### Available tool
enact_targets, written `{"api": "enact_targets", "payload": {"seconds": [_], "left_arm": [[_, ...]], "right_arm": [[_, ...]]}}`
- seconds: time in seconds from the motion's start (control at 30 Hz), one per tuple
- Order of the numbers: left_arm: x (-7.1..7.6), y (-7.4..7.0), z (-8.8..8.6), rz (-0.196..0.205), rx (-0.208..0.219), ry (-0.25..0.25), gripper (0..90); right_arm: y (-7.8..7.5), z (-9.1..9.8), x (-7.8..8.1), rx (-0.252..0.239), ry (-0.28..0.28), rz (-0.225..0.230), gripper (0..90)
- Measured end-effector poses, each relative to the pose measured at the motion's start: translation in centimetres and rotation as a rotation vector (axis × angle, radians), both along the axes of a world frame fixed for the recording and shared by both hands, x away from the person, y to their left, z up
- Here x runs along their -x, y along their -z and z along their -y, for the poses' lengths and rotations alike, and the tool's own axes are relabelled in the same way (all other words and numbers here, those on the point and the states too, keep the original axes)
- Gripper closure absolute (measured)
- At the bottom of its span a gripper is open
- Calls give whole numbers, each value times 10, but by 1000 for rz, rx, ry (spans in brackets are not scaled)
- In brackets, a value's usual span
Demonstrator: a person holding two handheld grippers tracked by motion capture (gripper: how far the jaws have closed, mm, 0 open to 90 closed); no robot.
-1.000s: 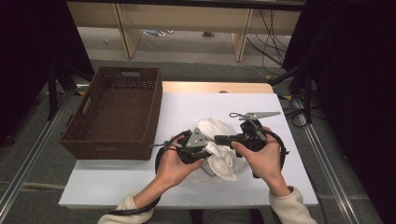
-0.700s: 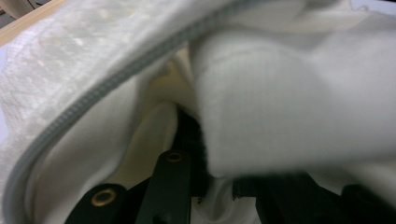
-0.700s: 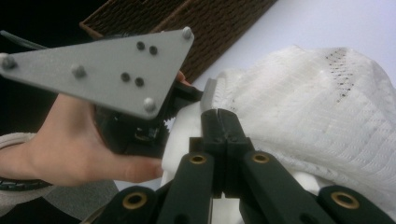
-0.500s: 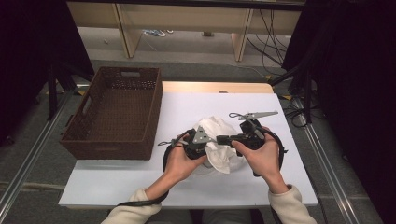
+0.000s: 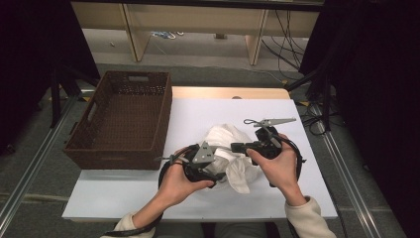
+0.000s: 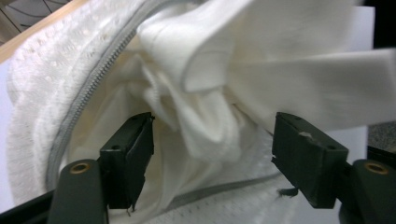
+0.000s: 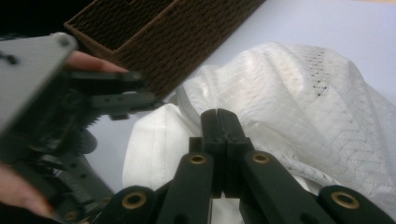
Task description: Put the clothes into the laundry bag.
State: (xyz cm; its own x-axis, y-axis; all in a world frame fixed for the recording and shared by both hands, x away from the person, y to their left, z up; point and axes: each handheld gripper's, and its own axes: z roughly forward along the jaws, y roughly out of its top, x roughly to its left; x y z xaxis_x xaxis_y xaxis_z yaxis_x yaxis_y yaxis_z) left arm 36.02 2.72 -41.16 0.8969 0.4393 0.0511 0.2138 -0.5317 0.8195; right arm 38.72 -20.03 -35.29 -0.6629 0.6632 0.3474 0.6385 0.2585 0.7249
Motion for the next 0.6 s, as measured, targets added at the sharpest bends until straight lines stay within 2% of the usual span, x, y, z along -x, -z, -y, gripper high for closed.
{"api": "enact_targets", "payload": {"seconds": [0.03,0.1,0.17,0.2,0.23,0.27,0.33,0.4,0.47,0.53,0.6], "left_arm": [[4,-2,-1,-10,15,-13,264],[10,-7,-4,-20,4,-5,244],[18,-13,-5,-5,18,2,231],[20,-17,-5,23,17,-1,222],[23,-19,-4,20,21,26,220],[27,-21,-3,13,36,20,215],[30,-26,-1,23,48,53,210],[33,-29,2,16,64,60,210],[35,-31,5,9,51,57,205],[32,-28,10,23,50,48,203],[29,-25,14,18,52,42,200]], "right_arm": [[0,0,-1,4,-2,5,900],[1,0,-2,-6,-15,2,900],[1,0,-1,1,-6,1,900],[1,0,-1,1,-5,1,900],[1,0,-1,1,-6,1,900],[1,-1,-1,2,-6,0,900],[1,-1,-1,0,-16,0,900],[1,-2,0,8,-10,-2,900],[1,-2,0,8,-1,-10,900],[2,-1,-1,17,-14,12,900],[2,-2,-2,9,-20,4,900]]}}
